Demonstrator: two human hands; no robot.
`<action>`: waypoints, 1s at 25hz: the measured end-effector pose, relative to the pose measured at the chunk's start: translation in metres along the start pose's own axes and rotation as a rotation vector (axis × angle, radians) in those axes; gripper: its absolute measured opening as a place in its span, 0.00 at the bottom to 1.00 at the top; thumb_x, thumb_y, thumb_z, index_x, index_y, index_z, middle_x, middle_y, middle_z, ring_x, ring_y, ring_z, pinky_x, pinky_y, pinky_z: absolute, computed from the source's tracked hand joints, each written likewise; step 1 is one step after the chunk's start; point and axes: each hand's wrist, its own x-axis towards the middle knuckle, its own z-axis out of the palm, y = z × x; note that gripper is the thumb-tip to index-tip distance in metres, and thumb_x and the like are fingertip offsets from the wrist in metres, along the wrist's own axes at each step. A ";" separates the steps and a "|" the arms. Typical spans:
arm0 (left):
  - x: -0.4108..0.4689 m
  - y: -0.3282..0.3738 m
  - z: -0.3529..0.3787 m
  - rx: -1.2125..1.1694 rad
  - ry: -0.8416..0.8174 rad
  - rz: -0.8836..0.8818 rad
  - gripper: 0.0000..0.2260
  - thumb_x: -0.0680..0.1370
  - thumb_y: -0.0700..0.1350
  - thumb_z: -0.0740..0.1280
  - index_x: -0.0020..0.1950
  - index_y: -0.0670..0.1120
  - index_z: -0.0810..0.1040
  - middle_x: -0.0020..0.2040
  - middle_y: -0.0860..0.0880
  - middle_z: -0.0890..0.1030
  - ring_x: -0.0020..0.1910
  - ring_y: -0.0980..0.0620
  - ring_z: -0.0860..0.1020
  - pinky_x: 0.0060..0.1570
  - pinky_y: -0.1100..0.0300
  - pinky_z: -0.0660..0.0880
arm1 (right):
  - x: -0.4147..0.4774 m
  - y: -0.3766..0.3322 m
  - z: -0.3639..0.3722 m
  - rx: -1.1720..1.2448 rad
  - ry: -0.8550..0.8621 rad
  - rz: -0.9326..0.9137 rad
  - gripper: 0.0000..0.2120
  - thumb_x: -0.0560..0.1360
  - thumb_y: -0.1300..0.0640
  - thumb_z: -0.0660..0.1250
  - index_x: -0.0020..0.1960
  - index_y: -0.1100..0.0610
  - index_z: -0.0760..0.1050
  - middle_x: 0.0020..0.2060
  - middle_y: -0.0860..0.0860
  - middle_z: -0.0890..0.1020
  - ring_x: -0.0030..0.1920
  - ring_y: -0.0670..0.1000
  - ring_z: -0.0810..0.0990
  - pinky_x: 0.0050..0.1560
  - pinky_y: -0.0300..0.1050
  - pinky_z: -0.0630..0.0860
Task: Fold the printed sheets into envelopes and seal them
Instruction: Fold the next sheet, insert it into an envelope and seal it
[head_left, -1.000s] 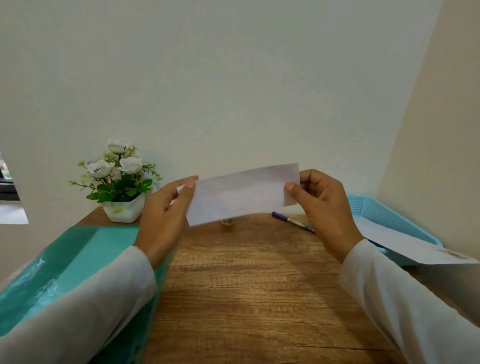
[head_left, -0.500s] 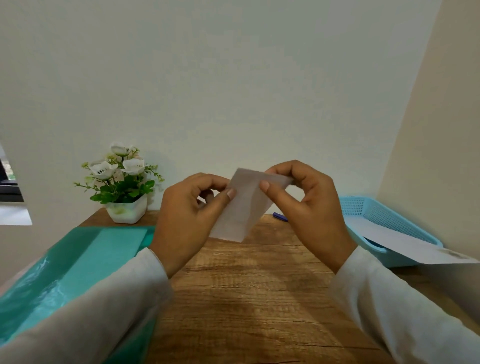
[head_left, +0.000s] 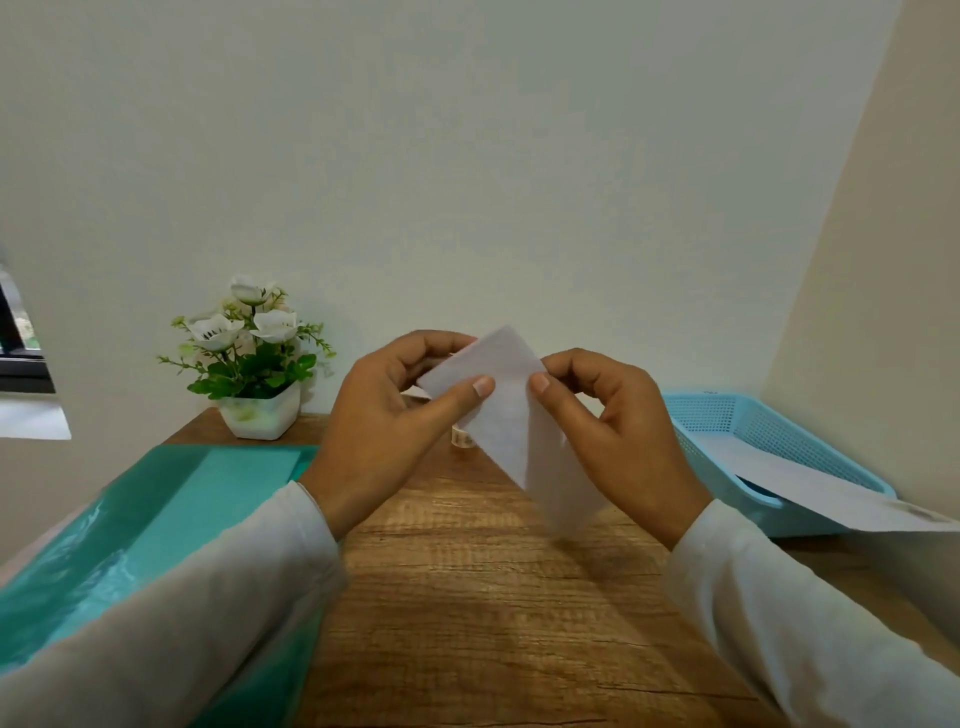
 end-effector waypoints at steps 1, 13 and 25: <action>0.001 0.003 -0.001 -0.001 -0.006 0.012 0.10 0.75 0.44 0.74 0.56 0.48 0.83 0.49 0.50 0.86 0.51 0.49 0.83 0.45 0.54 0.83 | -0.001 -0.001 0.001 -0.027 -0.024 -0.026 0.07 0.83 0.56 0.66 0.49 0.51 0.83 0.43 0.43 0.85 0.48 0.47 0.83 0.42 0.38 0.78; -0.001 -0.010 -0.004 0.026 0.000 -0.064 0.06 0.78 0.46 0.71 0.47 0.46 0.86 0.44 0.48 0.86 0.47 0.47 0.84 0.47 0.51 0.80 | -0.007 0.014 0.008 -0.127 -0.182 -0.049 0.10 0.84 0.55 0.64 0.48 0.54 0.81 0.41 0.46 0.84 0.45 0.49 0.83 0.44 0.52 0.79; 0.003 -0.059 -0.027 -0.193 0.201 -0.429 0.07 0.79 0.45 0.70 0.50 0.42 0.84 0.42 0.47 0.86 0.41 0.50 0.84 0.41 0.56 0.82 | -0.007 0.080 -0.019 -0.208 -0.175 0.194 0.09 0.82 0.52 0.67 0.44 0.50 0.82 0.39 0.48 0.85 0.42 0.52 0.84 0.49 0.59 0.82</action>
